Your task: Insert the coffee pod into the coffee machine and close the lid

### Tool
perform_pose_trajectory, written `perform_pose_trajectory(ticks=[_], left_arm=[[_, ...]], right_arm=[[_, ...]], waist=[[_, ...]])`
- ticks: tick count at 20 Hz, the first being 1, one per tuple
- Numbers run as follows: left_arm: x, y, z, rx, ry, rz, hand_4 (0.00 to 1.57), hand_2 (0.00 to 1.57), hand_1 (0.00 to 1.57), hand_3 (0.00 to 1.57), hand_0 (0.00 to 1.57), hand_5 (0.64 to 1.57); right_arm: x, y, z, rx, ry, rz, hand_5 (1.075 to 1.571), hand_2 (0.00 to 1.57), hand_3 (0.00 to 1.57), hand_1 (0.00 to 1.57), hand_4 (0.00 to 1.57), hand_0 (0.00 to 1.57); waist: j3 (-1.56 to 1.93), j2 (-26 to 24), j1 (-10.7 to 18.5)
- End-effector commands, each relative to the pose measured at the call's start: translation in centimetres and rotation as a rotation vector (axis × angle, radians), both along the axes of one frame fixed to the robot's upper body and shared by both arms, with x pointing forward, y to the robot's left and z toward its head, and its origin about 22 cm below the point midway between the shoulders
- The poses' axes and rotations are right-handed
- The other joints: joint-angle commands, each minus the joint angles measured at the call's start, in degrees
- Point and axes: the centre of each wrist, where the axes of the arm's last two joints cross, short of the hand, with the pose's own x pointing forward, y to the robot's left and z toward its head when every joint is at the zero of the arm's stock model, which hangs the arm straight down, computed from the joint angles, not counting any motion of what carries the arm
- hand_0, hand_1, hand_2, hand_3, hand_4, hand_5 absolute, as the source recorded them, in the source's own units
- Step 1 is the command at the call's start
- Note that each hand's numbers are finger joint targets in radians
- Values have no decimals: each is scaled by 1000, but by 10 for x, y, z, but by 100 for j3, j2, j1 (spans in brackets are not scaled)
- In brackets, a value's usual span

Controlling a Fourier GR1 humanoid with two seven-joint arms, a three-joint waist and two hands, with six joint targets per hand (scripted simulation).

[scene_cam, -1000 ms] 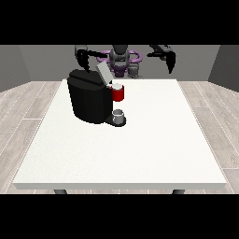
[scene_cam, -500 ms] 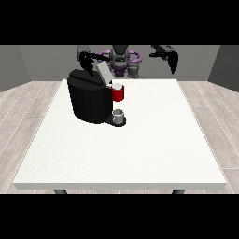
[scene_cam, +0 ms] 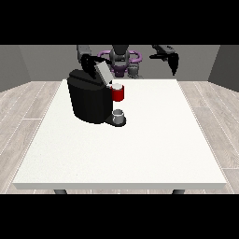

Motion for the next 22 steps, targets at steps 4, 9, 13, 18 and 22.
perform_pose_trajectory(ticks=[4, 9, 13, 18, 22], left_arm=[[2, 12, 13, 4, -7, -22, 0, 0, 0, 0, 0, 1571], [-13, 10, -24, -2, 23, 10, 141, 0, 0, 0, 0, 1571], [5, -3, 3, 20, 13, 4, 148, 0, 0, 0, 0, 1571], [0, -1, -3, 4, 6, -14, 167, 0, 0, 0, 0, 1571], [13, 3, 17, 13, -47, -50, 0, 0, 0, 0, 0, 1571]], right_arm=[[7, 3, -7, -31, 18, 23, 1571, 0, 0, 0, 0, 0], [15, 21, 17, -37, 13, 50, 1571, 0, 0, 0, 0, 0], [14, 47, 9, -63, 11, 79, 1571, 0, 0, 0, 154, 0], [22, 41, 28, -114, -37, 61, 1571, 0, 0, 0, 215, 0], [24, 61, 33, -152, -72, 104, 1571, 0, 0, 0, 124, 0]], waist=[[36, 144, 139], [35, 77, 91], [36, 91, 167], [36, 49, 254], [36, 138, 261]])
